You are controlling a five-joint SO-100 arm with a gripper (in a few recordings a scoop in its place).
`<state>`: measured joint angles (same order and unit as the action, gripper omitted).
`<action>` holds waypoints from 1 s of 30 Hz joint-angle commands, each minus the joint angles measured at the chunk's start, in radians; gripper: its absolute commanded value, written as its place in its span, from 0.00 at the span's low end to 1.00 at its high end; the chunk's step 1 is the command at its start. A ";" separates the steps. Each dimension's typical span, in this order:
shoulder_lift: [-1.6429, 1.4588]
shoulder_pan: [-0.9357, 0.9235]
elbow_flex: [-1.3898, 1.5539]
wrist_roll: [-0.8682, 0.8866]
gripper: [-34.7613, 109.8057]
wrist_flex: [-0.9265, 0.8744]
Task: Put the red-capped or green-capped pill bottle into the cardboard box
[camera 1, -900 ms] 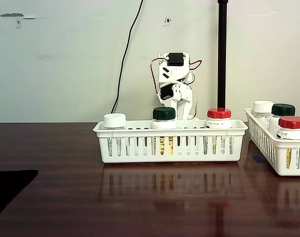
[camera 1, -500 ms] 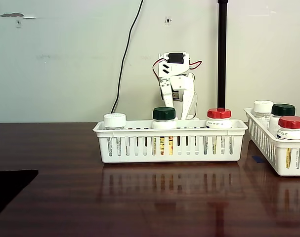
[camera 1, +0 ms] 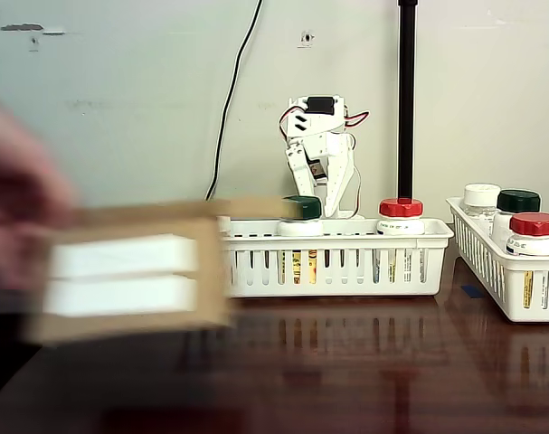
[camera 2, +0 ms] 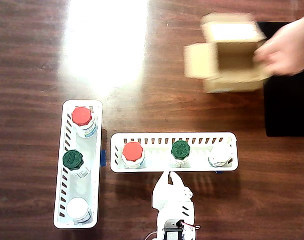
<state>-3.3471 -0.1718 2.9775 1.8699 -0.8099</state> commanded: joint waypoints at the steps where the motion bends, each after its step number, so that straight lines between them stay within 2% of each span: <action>1: -0.089 -0.044 -0.017 -0.003 0.25 0.026; 9: -0.089 -0.057 -0.028 0.005 0.25 0.029; 17: -0.087 0.098 -0.290 -0.092 0.25 -0.238; 22: -0.086 0.163 -0.316 -0.135 0.26 -0.181; 25: -0.080 0.160 -0.319 -0.143 0.32 -0.150; 30: -0.058 0.141 -0.314 -0.141 0.50 -0.084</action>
<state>-3.3471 -0.0399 2.7197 1.7242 -0.9419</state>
